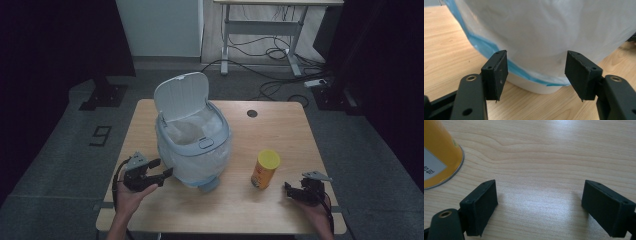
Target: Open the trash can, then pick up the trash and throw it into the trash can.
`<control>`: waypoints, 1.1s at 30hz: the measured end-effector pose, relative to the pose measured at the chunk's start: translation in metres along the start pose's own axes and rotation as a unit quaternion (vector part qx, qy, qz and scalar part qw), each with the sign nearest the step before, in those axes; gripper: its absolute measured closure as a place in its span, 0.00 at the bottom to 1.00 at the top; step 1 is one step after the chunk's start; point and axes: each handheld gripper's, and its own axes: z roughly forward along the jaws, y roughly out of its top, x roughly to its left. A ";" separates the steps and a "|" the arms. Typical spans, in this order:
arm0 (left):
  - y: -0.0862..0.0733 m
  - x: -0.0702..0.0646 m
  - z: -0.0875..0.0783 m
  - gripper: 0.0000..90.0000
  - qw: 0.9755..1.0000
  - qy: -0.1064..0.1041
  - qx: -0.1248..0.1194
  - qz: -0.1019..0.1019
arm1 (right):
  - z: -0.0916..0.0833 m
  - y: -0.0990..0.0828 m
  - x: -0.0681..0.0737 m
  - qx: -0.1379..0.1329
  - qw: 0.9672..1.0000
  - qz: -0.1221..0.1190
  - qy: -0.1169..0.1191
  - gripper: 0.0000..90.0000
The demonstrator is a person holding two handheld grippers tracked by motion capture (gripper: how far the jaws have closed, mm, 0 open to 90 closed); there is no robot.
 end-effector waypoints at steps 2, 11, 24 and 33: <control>-0.003 0.001 0.001 0.39 1.000 0.003 0.003 0.000 | 0.000 0.000 0.000 0.000 1.000 0.000 0.000 0.14; -0.011 0.002 0.005 0.39 1.000 0.011 0.009 -0.001 | -0.002 0.000 -0.001 0.001 1.000 -0.012 0.014 0.15; -0.023 0.005 0.016 0.39 1.000 0.008 0.027 -0.005 | -0.025 0.007 0.015 -0.052 0.989 -0.050 0.127 0.14; -0.027 0.010 0.017 0.39 0.999 0.009 0.029 -0.011 | -0.025 0.015 0.042 -0.080 0.975 -0.078 0.191 0.14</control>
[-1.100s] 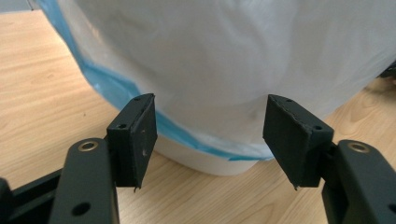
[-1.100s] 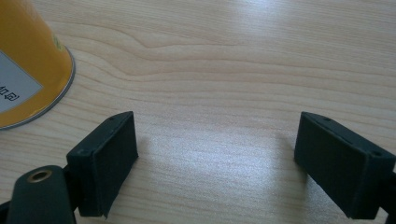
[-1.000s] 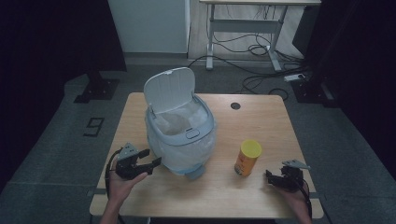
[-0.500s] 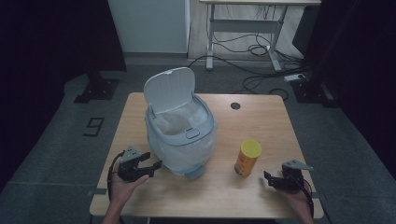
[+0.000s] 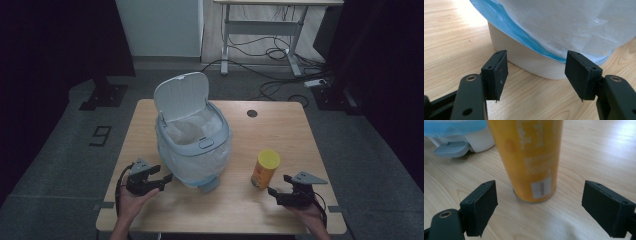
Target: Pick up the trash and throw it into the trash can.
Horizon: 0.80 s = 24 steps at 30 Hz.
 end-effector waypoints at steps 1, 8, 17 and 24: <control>0.000 0.000 0.000 0.39 1.000 -0.001 0.000 0.000 | 0.003 0.002 0.001 -0.003 1.000 0.000 0.002 0.14; -0.002 0.002 0.002 0.39 1.000 -0.002 0.005 -0.003 | 0.018 0.009 0.002 -0.004 1.000 -0.014 0.001 0.14; -0.003 0.002 0.004 0.39 1.000 -0.004 0.008 -0.001 | 0.034 0.014 0.005 -0.010 1.000 -0.020 0.002 0.15; -0.004 0.003 0.005 0.40 1.000 -0.004 0.010 -0.002 | 0.046 0.017 0.007 -0.018 1.000 -0.015 0.006 0.22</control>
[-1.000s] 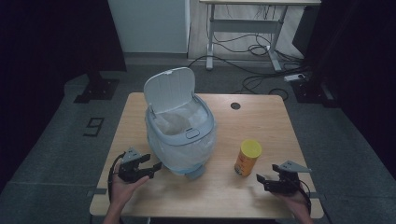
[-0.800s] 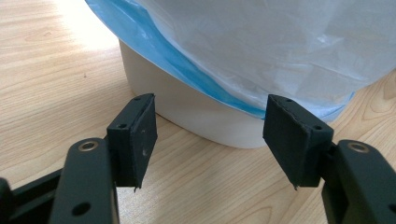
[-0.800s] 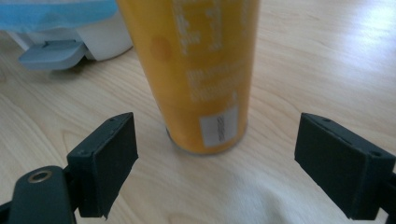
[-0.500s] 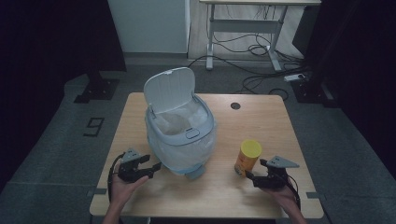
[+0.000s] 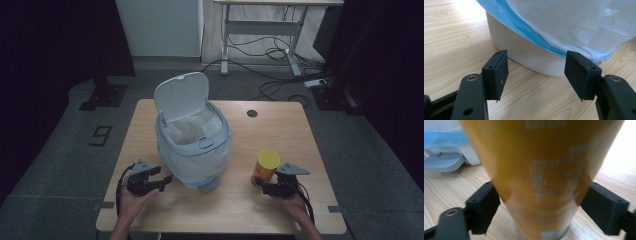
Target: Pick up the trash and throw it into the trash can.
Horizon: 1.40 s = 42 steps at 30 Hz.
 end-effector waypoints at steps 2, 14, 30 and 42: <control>0.000 0.000 0.000 0.40 1.000 0.000 0.000 0.000 | 0.001 -0.001 0.001 -0.002 1.000 -0.004 -0.002 0.24; 0.000 0.000 0.001 0.40 1.000 0.000 0.002 -0.001 | -0.008 0.004 0.003 -0.004 1.000 -0.016 0.004 0.26; 0.000 0.001 0.001 0.40 1.000 0.001 0.000 -0.003 | -0.034 0.044 0.008 -0.021 0.999 -0.024 0.035 0.26; 0.000 0.002 0.001 0.40 1.000 0.001 -0.001 -0.005 | -0.045 0.076 0.012 -0.038 0.998 -0.031 0.044 0.26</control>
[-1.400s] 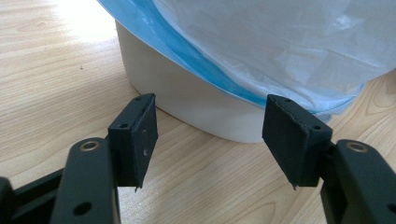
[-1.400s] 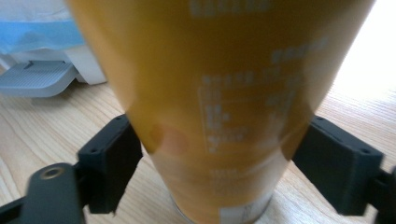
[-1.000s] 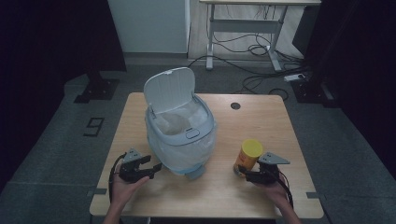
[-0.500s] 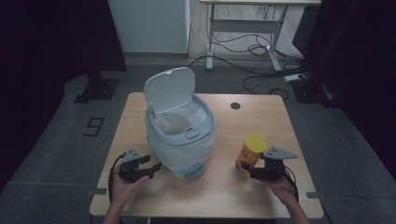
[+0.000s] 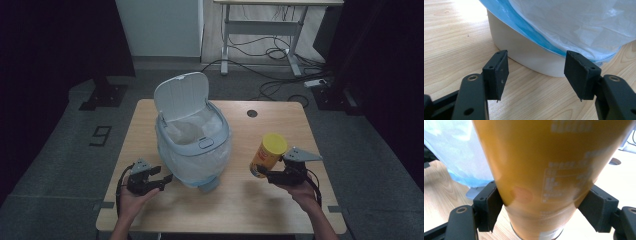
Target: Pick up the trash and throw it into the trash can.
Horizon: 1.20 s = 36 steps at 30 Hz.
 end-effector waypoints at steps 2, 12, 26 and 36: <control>0.000 0.000 0.000 0.40 1.000 0.000 0.000 -0.001 | -0.001 0.006 0.001 -0.002 1.000 -0.003 0.000 0.26; -0.001 0.000 0.000 0.40 1.000 -0.002 -0.001 -0.001 | -0.010 0.036 0.002 -0.015 1.000 -0.007 0.010 0.27; -0.002 0.003 0.001 0.40 1.000 -0.003 0.000 -0.005 | -0.013 0.085 0.012 -0.029 0.999 -0.023 0.025 0.27; -0.003 0.004 0.002 0.40 1.000 -0.004 0.002 -0.006 | -0.014 0.108 0.017 -0.032 0.998 -0.034 0.034 0.27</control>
